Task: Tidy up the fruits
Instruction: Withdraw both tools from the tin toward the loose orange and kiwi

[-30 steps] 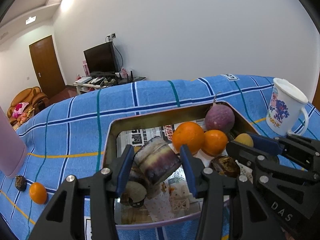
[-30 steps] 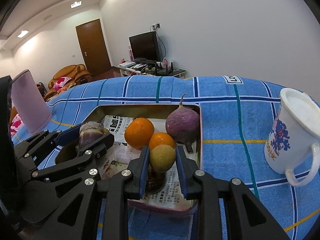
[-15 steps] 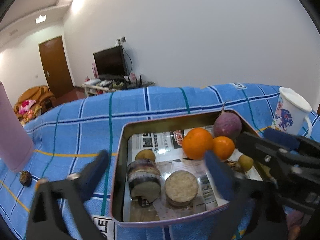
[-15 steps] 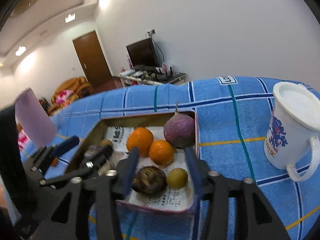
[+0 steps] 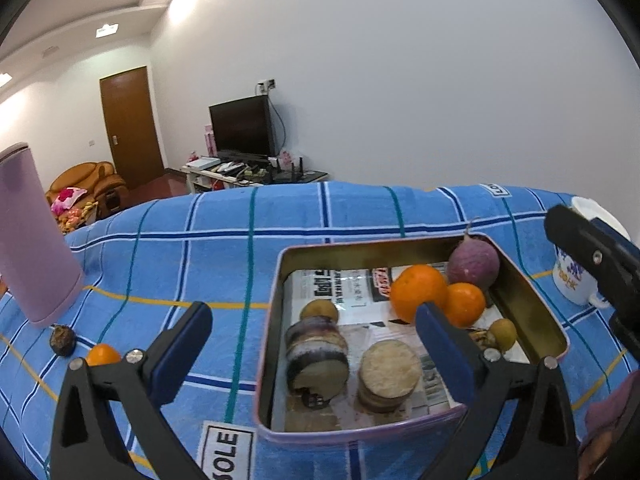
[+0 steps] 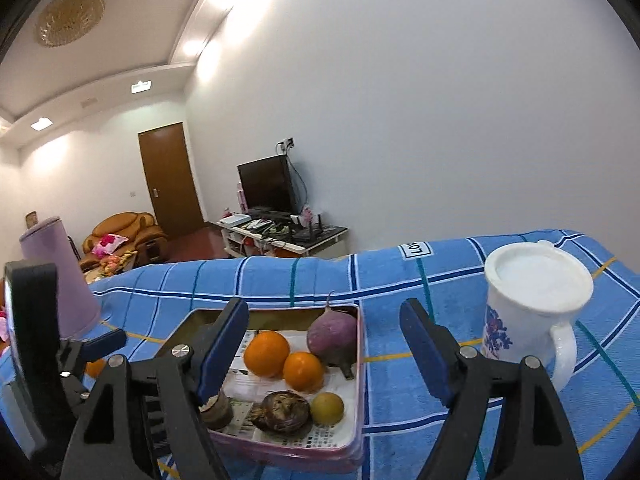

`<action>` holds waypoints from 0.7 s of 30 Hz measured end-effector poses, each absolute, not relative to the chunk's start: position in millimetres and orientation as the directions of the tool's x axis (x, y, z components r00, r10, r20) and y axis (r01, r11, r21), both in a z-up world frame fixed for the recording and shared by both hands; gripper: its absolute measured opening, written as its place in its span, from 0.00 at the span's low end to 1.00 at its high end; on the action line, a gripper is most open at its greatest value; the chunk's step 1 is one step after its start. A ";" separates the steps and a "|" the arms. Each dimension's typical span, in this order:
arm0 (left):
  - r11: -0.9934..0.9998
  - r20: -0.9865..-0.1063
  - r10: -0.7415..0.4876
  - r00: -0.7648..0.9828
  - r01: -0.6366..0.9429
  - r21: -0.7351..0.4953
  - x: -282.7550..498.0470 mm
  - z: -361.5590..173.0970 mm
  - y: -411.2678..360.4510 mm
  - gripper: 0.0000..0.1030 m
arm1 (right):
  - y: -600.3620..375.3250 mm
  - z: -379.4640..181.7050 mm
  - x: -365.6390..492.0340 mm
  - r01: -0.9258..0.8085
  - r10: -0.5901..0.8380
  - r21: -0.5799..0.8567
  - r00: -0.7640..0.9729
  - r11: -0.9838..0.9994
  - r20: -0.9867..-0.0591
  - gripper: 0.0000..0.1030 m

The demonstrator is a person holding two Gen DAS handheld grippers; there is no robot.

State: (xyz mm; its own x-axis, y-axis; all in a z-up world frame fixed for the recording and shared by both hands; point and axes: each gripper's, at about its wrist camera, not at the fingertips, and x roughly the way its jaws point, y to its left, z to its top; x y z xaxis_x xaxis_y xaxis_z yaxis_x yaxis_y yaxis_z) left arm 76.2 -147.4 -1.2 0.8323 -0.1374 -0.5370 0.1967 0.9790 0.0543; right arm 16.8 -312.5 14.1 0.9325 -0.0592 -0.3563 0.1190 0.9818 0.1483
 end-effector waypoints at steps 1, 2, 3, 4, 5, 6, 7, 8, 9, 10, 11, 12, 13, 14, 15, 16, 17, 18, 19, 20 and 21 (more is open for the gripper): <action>0.980 -0.531 -0.128 0.838 0.187 0.060 76.0 -0.8 -146.2 1.00 | -311.5 14.1 16.3 0.126 -0.069 0.142 0.933 0.982 -0.352 0.77; 0.982 -0.522 -0.115 0.845 0.176 0.069 75.2 -0.3 -144.5 1.00 | -310.7 14.2 16.0 0.133 -0.078 0.135 0.934 0.982 -0.348 0.77; 0.984 -0.509 -0.098 0.855 0.161 0.081 74.2 0.1 -142.1 1.00 | -308.7 14.4 16.0 0.136 -0.087 0.123 0.936 0.983 -0.341 0.77; 0.985 -0.498 -0.083 0.863 0.148 0.091 73.3 0.9 -140.0 1.00 | -307.7 14.6 15.6 0.133 -0.088 0.115 0.938 0.984 -0.335 0.77; 0.986 -0.485 -0.067 0.872 0.133 0.102 72.6 1.7 -137.1 1.00 | -306.3 14.7 14.5 0.127 -0.086 0.107 0.940 0.986 -0.329 0.77; 0.987 -0.463 -0.038 0.886 0.105 0.119 71.6 3.2 -133.5 1.00 | -304.2 14.6 11.8 0.127 -0.091 0.094 0.943 0.987 -0.319 0.77; 0.988 -0.446 -0.019 0.895 0.085 0.129 70.8 4.1 -130.3 1.00 | -303.0 14.5 10.2 0.128 -0.096 0.088 0.947 0.988 -0.308 0.77; 0.988 -0.428 0.000 0.904 0.065 0.137 70.7 5.4 -126.4 1.00 | -301.5 14.9 7.9 0.126 -0.096 0.085 0.951 0.988 -0.293 0.77; 0.989 -0.407 0.023 0.913 0.038 0.141 69.7 6.7 -120.6 1.00 | -301.2 15.3 3.5 0.120 -0.093 0.086 0.958 0.989 -0.270 0.77; 0.990 -0.397 0.035 0.917 0.023 0.140 68.6 7.2 -116.6 1.00 | -299.9 15.6 1.5 0.118 -0.093 0.086 0.964 0.989 -0.249 0.77; 0.991 -0.390 0.041 0.920 0.013 0.135 67.7 7.5 -112.9 1.00 | -299.3 16.6 -1.7 0.120 -0.098 0.084 0.969 0.989 -0.228 0.77; 0.992 -0.388 0.043 0.921 0.007 0.126 66.7 7.9 -108.6 1.00 | -299.0 18.1 -4.1 0.123 -0.104 0.080 0.973 0.989 -0.207 0.77; 0.993 -0.389 0.044 0.920 0.003 0.119 66.3 8.0 -105.4 1.00 | -299.0 19.6 -6.3 0.124 -0.107 0.078 0.976 0.989 -0.190 0.77; 0.993 -0.391 0.046 0.919 -0.001 0.114 65.9 8.2 -102.5 1.00 | -299.0 20.2 -7.8 0.126 -0.110 0.076 0.977 0.989 -0.183 0.77; 0.994 -0.392 0.049 0.919 -0.006 0.109 64.7 7.9 -98.5 1.00 | -298.6 20.6 -7.8 0.130 -0.115 0.073 0.976 0.989 -0.184 0.77; 0.994 -0.392 0.049 0.919 -0.007 0.107 61.0 7.7 -97.2 1.00 | -298.9 20.7 -6.6 0.133 -0.117 0.073 0.975 0.988 -0.190 0.77; 0.994 -0.392 0.049 0.919 -0.008 0.106 59.8 7.6 -95.4 1.00 | -298.5 20.6 -5.5 0.134 -0.117 0.075 0.973 0.988 -0.197 0.77; 0.994 -0.391 0.050 0.919 -0.009 0.104 58.4 7.9 -93.2 1.00 | -298.5 20.3 -5.0 0.131 -0.112 0.082 0.972 0.988 -0.207 0.77; 0.995 -0.391 0.050 0.919 -0.010 0.104 57.2 7.8 -91.1 1.00 | -298.6 20.1 -4.9 0.129 -0.109 0.086 0.972 0.988 -0.210 0.77; 0.995 -0.391 0.049 0.919 -0.009 0.104 56.2 7.6 -89.7 1.00 | -297.9 20.1 -5.5 0.131 -0.109 0.090 0.971 0.987 -0.212 0.77; 0.994 -0.392 0.049 0.919 -0.008 0.105 55.3 7.1 -87.2 1.00 | -297.3 20.1 -6.7 0.132 -0.111 0.089 0.971 0.987 -0.210 0.77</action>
